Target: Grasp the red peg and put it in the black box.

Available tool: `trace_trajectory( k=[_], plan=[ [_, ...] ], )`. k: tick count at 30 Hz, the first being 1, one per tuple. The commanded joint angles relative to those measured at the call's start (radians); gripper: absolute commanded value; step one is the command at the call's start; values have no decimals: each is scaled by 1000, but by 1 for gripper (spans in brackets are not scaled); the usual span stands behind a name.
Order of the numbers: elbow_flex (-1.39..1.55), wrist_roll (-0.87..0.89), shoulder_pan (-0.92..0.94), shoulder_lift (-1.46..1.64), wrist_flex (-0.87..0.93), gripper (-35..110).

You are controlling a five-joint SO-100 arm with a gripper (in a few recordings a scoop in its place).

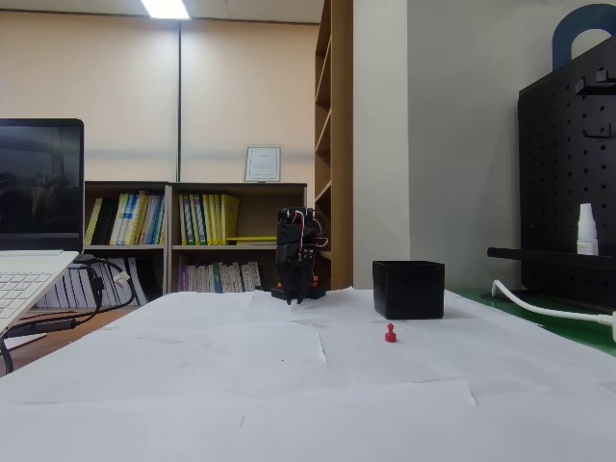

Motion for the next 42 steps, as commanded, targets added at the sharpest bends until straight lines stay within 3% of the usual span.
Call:
trace_trajectory(
  k=[1, 23, 27, 34, 42],
  plan=[
    [14, -23, -28, -14, 86, 0],
    [14, -8, 3, -26, 28, 0],
    [14, 63, -38, 72, -258, 0],
    [14, 28, -64, 393, -770, 0],
    [21, 149, -75, 715, -1351, 0]
  ],
)
